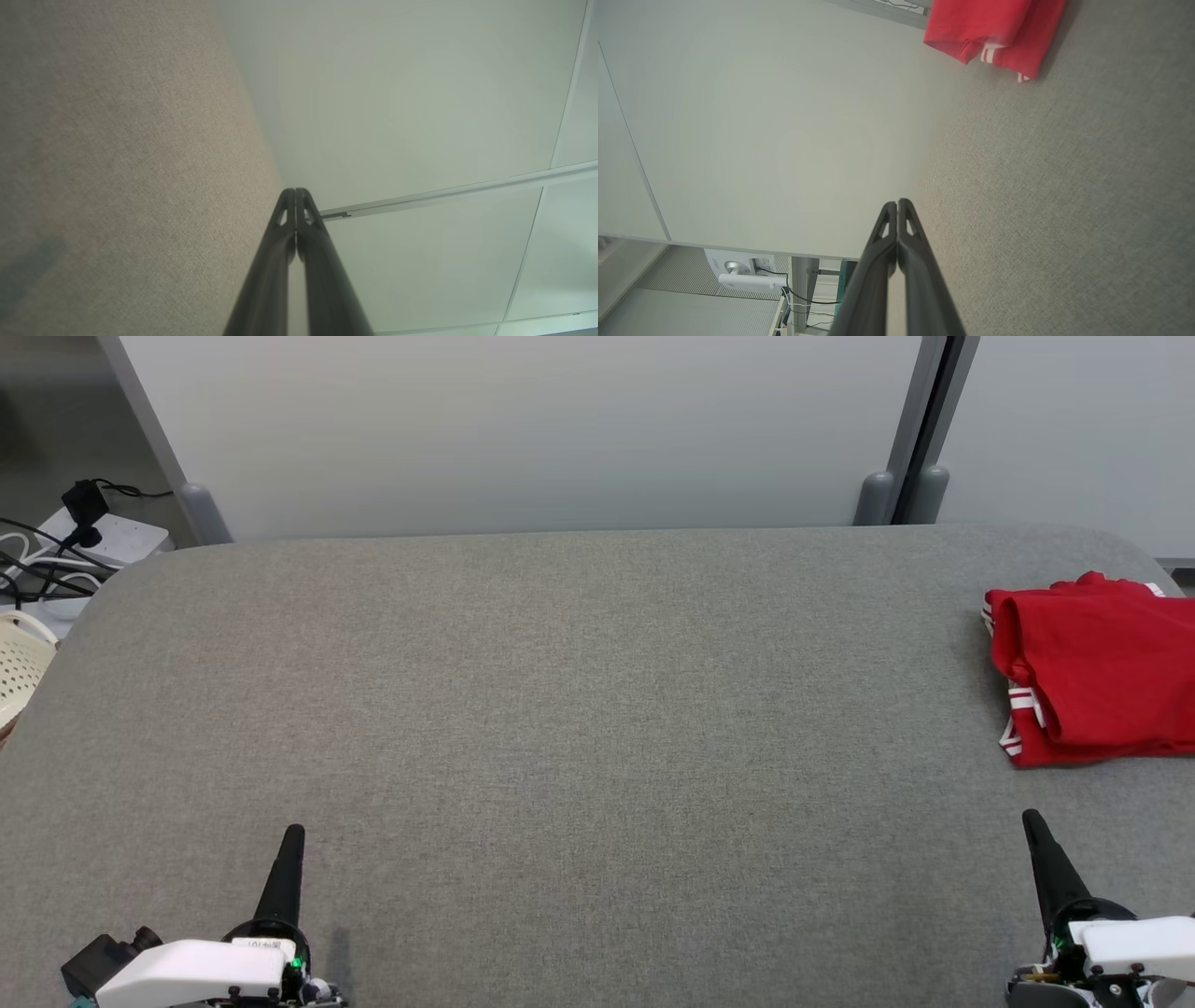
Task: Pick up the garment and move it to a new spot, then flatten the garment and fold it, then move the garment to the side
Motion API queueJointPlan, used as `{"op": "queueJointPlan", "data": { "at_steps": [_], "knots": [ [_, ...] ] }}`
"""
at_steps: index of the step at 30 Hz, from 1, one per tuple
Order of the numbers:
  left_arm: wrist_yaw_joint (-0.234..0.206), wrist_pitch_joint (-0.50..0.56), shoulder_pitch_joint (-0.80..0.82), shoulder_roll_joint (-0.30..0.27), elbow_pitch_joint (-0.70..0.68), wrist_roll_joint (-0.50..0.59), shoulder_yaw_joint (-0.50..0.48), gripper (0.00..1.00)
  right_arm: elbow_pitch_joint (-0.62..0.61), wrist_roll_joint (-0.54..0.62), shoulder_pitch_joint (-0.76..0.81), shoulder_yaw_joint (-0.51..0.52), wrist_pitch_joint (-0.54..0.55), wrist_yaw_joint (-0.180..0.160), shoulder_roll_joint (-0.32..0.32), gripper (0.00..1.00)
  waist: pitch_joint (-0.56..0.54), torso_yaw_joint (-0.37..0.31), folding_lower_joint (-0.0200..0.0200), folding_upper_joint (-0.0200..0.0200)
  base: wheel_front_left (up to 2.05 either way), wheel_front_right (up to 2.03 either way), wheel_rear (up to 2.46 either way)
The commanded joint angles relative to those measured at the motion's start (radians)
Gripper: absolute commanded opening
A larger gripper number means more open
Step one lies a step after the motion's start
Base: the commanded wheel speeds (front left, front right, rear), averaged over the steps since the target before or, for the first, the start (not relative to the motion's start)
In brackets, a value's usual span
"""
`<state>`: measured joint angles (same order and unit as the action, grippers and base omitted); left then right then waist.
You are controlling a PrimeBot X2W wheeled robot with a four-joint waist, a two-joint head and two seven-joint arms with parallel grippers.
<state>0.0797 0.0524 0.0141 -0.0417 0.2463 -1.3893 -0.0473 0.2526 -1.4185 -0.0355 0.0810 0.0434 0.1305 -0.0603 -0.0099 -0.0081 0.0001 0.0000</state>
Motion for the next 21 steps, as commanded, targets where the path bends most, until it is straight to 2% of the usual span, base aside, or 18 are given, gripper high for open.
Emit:
{"op": "queueJointPlan", "data": {
  "at_steps": [1, 17, 21],
  "knots": [
    [0.018, 0.007, 0.064, -0.012, -0.019, -0.031, -0.033, 0.00, -0.021, -0.030, -0.051, -0.011, 0.011, 0.000, -0.008, 0.00, 0.001, 0.001, -0.0001, 0.0000, 0.00, 0.00, 0.00],
    [0.050, 0.055, 0.092, -0.013, -0.002, -0.215, -0.061, 0.00, -0.009, -0.193, -0.070, 0.020, 0.058, 0.000, 0.001, 0.00, 0.012, 0.008, -0.0001, 0.0000, 0.00, 0.00, 0.00],
    [0.051, 0.057, 0.094, -0.012, -0.001, -0.223, -0.062, 0.00, -0.008, -0.199, -0.071, 0.022, 0.061, 0.000, 0.002, 0.00, 0.013, 0.008, -0.0001, 0.0000, 0.00, 0.00, 0.00]
  ]
}}
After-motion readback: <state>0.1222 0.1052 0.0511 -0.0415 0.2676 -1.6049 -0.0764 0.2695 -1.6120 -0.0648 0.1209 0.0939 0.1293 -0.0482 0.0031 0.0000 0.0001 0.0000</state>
